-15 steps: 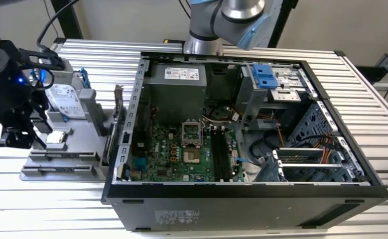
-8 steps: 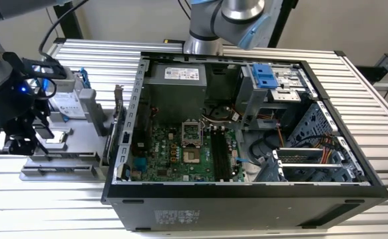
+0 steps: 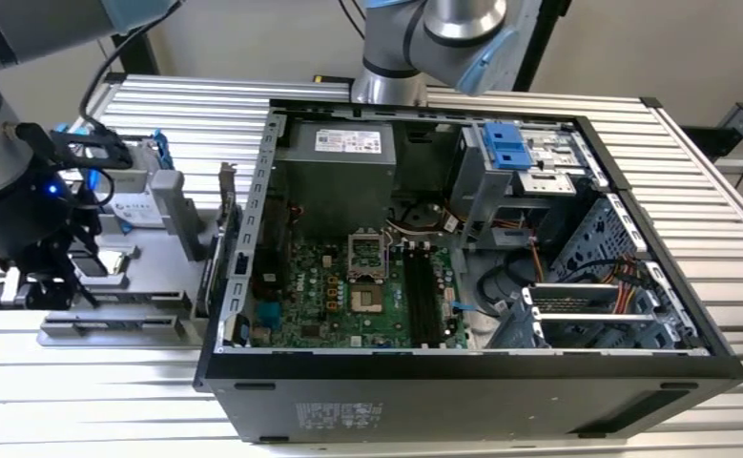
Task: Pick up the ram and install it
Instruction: 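Pick up the ram and move it above insertion slot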
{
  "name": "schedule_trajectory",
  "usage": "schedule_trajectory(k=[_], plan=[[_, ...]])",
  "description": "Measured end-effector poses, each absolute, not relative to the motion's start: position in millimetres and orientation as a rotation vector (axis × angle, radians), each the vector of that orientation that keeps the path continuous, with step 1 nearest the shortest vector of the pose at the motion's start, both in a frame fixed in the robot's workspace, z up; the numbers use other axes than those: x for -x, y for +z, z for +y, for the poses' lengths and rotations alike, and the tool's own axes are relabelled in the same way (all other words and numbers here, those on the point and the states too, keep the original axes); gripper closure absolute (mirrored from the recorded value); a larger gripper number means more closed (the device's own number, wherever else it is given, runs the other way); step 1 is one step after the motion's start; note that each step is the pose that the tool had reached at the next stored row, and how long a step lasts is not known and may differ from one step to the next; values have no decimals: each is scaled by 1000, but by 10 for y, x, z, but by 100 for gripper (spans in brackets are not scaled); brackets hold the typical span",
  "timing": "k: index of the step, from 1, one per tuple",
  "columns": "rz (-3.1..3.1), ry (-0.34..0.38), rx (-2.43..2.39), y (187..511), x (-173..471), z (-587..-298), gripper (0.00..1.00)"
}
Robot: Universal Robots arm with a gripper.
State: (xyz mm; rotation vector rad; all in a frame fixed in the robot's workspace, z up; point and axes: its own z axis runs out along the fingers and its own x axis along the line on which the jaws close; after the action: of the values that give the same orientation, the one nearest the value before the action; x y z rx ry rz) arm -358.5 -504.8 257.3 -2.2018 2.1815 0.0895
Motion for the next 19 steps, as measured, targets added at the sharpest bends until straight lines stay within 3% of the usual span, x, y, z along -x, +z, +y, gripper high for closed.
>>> schedule_trajectory(k=[19], plan=[[2214,90,2169,2232,3586,-5072,0]])
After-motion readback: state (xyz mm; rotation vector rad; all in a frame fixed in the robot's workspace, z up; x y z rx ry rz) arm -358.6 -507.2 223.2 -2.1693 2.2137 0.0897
